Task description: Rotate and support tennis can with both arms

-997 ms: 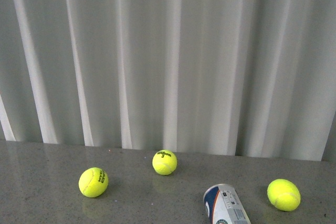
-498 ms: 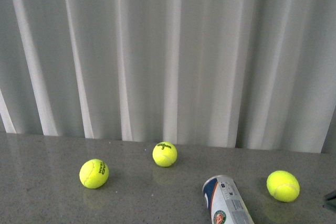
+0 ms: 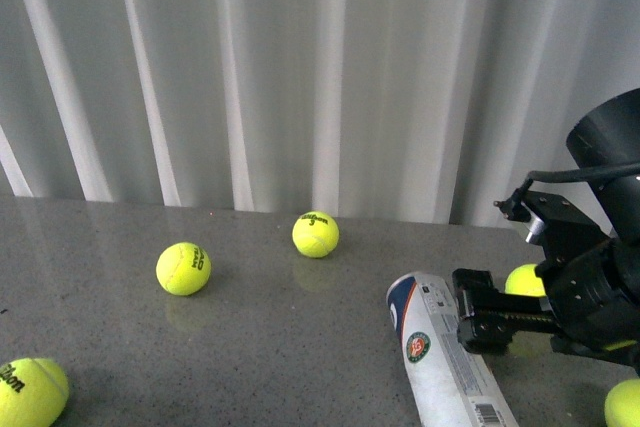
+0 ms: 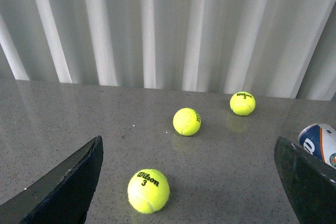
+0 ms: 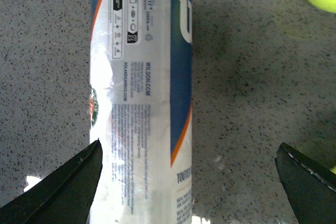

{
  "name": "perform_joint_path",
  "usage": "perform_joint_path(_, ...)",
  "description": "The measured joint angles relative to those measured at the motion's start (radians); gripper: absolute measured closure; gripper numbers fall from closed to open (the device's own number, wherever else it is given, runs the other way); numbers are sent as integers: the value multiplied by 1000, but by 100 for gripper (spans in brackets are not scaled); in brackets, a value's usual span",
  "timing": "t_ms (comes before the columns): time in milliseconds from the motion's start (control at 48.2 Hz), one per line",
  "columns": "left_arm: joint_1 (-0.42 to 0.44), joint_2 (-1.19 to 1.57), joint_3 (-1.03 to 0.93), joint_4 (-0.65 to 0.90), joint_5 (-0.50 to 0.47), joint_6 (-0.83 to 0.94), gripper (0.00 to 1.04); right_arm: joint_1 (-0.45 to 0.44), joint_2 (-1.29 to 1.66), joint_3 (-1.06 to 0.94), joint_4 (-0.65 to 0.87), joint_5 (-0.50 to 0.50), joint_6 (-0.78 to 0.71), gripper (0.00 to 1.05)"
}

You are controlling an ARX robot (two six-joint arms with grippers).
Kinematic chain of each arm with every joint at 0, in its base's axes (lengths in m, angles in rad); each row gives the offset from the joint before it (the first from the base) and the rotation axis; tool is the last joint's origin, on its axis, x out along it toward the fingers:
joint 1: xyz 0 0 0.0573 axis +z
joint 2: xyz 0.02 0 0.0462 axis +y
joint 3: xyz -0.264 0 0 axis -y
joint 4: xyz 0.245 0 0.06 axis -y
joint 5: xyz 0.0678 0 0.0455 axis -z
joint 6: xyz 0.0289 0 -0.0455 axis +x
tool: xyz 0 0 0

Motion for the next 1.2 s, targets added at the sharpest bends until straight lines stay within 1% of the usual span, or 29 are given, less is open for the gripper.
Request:
perform_joint_path(166,0,0,0,0,0,0,7,23,82,76,-24,-32,18,7)
perform_joint_path(602,0,0,0,0,0,0,7,49,259,168,-28,-4,58,8)
perform_joint_path(685,0,0,0,0,0,0,7,53,275,174,-19,-18,45,23)
perform_joint_path(747,0,0,0,0,0,0,7,54,276,177,-18,-26,36,29)
perform_joint_path(830,0,0,0,0,0,0,7,55,276,179,-16,-43,2,43)
perform_joint_path(934,0,0,0,0,0,0,7,58,269,176,-3,-69,-42,56)
perform_joint_path(1038,0,0,0,0,0,0,7,64,248,162,16,-76,-93,63)
perform_joint_path(1100,0,0,0,0,0,0,7,72,215,139,53,-76,-171,68)
perform_joint_path(1204,0,0,0,0,0,0,7,96,137,87,138,-68,-418,76)
